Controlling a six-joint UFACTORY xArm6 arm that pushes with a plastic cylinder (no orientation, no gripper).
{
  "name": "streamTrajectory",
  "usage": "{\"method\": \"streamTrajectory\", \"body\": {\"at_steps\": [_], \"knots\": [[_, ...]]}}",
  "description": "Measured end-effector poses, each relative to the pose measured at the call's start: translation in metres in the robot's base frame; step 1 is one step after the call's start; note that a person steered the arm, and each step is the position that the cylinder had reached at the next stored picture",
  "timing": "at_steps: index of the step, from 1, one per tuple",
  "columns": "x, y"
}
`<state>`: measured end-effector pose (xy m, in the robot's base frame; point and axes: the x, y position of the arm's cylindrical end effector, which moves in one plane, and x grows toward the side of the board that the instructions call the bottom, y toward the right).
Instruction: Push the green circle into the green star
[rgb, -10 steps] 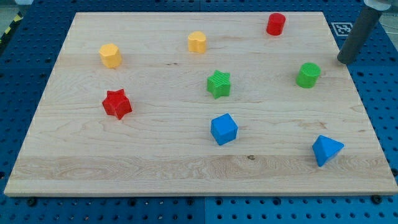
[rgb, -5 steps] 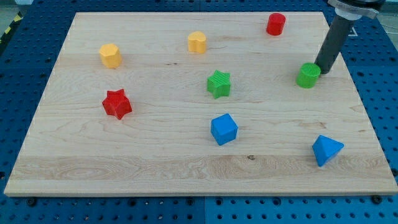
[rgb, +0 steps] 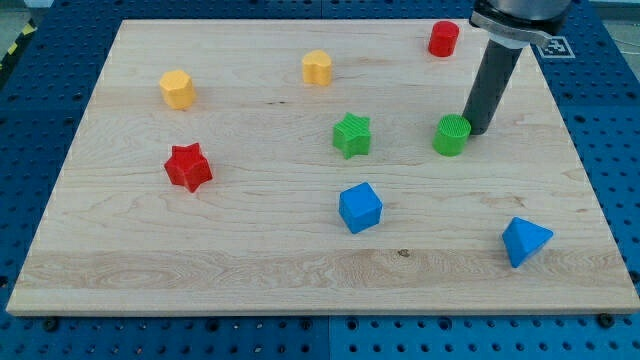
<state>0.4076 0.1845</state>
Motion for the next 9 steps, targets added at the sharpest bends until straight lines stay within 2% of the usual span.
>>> {"method": "streamTrajectory", "body": {"at_steps": [2, 6, 8, 9], "knots": [[0.01, 0.017], [0.014, -0.069], [0.002, -0.069], [0.0, -0.046]]}}
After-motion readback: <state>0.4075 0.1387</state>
